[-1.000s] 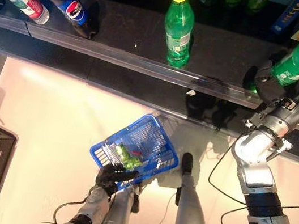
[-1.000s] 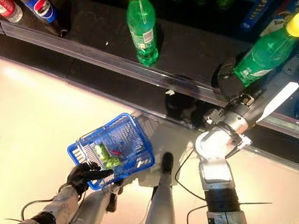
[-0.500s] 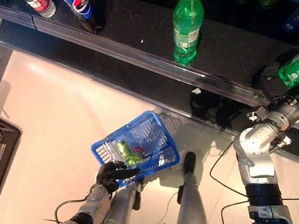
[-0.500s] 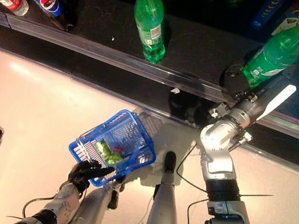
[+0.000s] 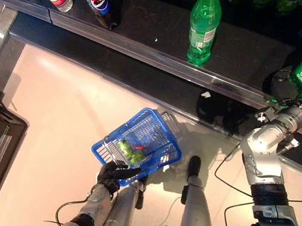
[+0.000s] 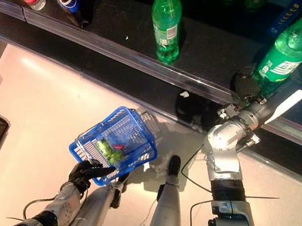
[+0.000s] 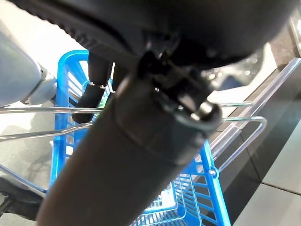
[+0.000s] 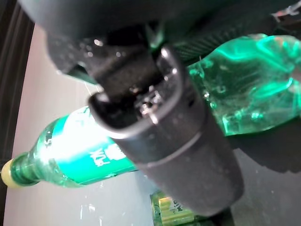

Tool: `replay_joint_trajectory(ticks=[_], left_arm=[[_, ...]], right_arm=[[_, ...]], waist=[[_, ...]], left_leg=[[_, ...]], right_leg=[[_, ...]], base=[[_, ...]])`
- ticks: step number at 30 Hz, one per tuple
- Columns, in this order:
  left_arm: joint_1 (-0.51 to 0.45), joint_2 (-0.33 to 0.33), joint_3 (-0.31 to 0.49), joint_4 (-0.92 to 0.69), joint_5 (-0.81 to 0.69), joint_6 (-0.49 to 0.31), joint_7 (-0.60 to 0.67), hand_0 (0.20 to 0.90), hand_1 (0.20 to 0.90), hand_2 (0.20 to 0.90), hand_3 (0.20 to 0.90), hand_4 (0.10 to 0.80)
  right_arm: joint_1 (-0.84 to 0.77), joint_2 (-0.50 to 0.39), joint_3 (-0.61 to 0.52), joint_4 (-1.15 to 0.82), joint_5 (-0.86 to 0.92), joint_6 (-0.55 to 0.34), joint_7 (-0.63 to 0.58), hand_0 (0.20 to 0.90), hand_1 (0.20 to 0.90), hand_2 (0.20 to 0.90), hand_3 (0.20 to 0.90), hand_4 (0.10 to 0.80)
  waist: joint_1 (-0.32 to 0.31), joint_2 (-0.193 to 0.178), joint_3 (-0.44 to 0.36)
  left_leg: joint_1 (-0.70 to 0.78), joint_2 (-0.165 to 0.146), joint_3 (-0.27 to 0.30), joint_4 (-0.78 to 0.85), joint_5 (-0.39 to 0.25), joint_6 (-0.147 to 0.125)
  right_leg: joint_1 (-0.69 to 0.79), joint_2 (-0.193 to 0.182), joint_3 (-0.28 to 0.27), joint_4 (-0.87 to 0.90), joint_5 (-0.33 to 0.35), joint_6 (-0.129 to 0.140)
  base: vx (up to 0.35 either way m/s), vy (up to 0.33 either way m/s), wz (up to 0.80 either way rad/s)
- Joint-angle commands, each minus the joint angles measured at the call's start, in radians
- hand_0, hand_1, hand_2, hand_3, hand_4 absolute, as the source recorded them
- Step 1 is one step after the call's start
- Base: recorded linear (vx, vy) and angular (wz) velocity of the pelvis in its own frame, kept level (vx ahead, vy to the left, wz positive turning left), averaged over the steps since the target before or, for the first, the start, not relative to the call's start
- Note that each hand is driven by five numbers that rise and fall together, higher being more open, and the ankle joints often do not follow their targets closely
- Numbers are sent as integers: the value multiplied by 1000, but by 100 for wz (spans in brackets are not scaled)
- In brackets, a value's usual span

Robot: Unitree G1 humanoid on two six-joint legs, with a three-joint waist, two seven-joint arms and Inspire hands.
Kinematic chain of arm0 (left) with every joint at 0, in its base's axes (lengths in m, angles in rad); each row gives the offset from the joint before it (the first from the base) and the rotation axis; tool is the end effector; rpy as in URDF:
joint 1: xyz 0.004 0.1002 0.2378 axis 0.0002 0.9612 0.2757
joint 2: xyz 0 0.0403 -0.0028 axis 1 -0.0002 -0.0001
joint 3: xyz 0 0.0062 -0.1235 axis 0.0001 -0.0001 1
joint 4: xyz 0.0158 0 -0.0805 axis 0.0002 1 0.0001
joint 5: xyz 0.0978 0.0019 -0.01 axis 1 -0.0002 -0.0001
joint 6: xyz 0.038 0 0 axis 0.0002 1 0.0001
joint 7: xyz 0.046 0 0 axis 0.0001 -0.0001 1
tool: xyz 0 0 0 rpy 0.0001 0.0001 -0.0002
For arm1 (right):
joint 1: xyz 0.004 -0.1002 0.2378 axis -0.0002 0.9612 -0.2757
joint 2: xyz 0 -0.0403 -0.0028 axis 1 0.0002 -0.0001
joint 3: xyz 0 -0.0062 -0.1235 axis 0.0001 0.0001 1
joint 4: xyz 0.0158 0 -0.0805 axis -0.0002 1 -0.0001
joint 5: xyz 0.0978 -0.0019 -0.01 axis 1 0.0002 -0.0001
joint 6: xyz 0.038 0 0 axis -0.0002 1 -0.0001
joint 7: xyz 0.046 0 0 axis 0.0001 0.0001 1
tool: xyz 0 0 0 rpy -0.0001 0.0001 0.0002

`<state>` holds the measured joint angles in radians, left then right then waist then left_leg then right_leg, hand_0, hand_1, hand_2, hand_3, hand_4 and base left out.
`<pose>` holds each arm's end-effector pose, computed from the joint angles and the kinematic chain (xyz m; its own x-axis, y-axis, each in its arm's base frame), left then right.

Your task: Pick up the drink and place into the basket.

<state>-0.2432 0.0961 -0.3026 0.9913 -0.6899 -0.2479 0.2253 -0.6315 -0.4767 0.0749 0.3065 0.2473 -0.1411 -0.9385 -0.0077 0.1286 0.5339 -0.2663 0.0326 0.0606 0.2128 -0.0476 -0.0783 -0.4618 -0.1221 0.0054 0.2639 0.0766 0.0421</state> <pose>0.1985 0.1455 -0.0849 0.7941 0.1701 -0.5835 -0.3342 0.9241 -0.1854 0.3157 -0.2120 0.1567 0.5478 -0.7066 0.4479 0.7108 0.6754 0.1962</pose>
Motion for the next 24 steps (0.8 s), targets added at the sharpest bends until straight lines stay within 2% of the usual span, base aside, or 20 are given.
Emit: replay_joint_trajectory(ticks=[1,7,10,16,24], left_arm=[[136,101,44,-34,-6,-79,19,300,300,300,200,100],[166,106,83,-40,-14,-104,1,300,300,300,200,100],[184,108,100,-48,33,-129,14,300,300,300,200,100],[221,122,141,-87,83,-135,39,300,300,300,200,100],[272,132,188,-181,85,-161,11,300,300,300,200,100]], right_arm=[[-54,-100,-90,-175,-81,-124,-2,300,300,300,200,100],[25,-109,-113,-276,-125,-139,48,300,300,300,200,100],[77,-100,-118,-330,-154,-149,88,300,300,300,200,100],[195,-86,-123,-454,-149,-180,172,300,300,300,200,100],[306,-99,-105,-564,-1,-151,434,300,300,300,200,100]], waist=[[-13,-27,-16],[-25,-39,-60],[-31,-50,-90],[-35,-100,-158],[-31,-137,-253]], left_leg=[[-55,-2,-69,147,69,25],[-3,11,-53,141,64,18],[23,14,-49,138,58,16],[86,33,-26,112,34,17],[182,47,-12,54,8,18]], right_leg=[[102,-29,-71,93,-108,-39],[158,-32,-71,85,-127,-41],[190,-31,-66,73,-133,-40],[266,-29,-63,30,-135,-30],[378,-17,-53,-32,-143,-18]], base=[[-11,60,3],[21,71,1],[70,67,1],[72,8,2],[115,35,-3]])
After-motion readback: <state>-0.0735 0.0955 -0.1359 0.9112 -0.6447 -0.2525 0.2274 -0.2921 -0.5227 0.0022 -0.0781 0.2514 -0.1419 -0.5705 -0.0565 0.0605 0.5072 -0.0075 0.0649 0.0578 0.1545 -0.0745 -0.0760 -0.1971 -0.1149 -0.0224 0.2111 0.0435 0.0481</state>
